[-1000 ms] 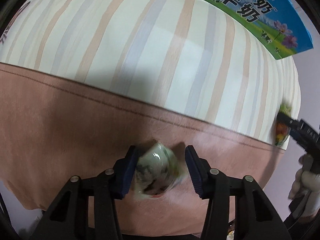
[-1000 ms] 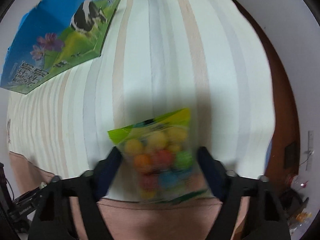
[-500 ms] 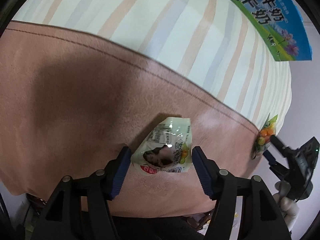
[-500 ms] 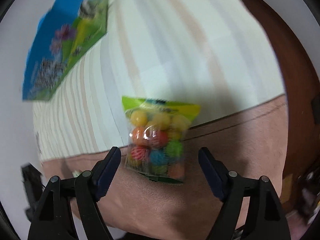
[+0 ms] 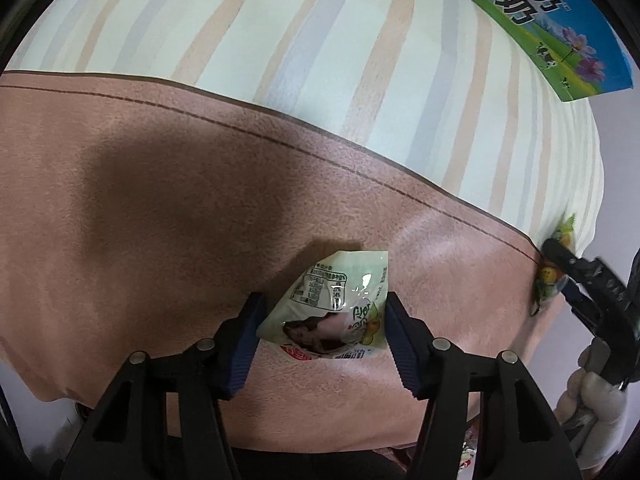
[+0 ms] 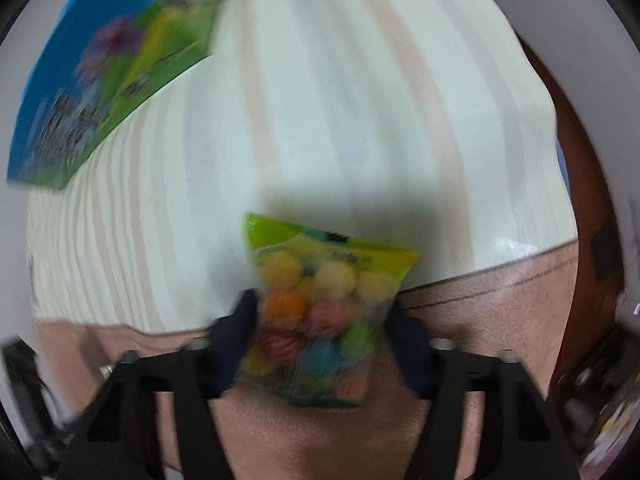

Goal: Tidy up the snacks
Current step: 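Grasp the clear snack packet with the left tool while the right tool grasps the candy bag, then carry both packets into the cardboard box and open both tools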

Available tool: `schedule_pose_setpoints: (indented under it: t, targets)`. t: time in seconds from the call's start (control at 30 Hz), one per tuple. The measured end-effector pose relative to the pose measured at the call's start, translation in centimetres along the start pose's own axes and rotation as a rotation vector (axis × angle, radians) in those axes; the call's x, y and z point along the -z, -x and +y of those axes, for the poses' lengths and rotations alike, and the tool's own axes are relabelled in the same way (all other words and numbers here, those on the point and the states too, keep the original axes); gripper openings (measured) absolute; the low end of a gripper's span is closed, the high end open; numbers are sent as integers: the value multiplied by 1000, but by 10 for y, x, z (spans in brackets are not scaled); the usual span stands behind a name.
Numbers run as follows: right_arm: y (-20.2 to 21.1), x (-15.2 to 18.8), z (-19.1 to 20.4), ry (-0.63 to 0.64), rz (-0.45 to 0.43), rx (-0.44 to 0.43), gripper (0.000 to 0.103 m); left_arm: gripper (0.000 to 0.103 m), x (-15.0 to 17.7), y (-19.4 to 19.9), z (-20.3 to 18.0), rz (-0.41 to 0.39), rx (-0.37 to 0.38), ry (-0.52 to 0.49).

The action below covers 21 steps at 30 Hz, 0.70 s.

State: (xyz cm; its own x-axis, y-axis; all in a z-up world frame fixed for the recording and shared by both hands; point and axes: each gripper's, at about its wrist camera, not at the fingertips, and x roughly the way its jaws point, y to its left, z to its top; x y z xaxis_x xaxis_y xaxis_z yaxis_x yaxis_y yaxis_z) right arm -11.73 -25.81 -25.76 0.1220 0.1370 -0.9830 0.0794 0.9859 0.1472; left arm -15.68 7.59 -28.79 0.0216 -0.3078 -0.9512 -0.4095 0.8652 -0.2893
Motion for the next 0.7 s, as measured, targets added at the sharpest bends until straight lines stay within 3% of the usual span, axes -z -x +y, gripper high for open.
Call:
schedule_pose_setpoints:
  t: [0.17, 0.43, 0.57, 0.7]
  targets:
    - [12, 12, 16, 43, -23, -20, 52, 56, 2, 18, -1, -29, 20, 1]
    - [58, 18, 49, 66, -63, -182, 52, 56, -17, 72, -20, -107, 85, -49]
    - [97, 4, 72, 104, -118, -261, 52, 56, -40, 107, -45, -167, 128, -104]
    - [137, -33, 98, 146, -190, -305, 52, 56, -74, 147, -74, -229, 160, -174]
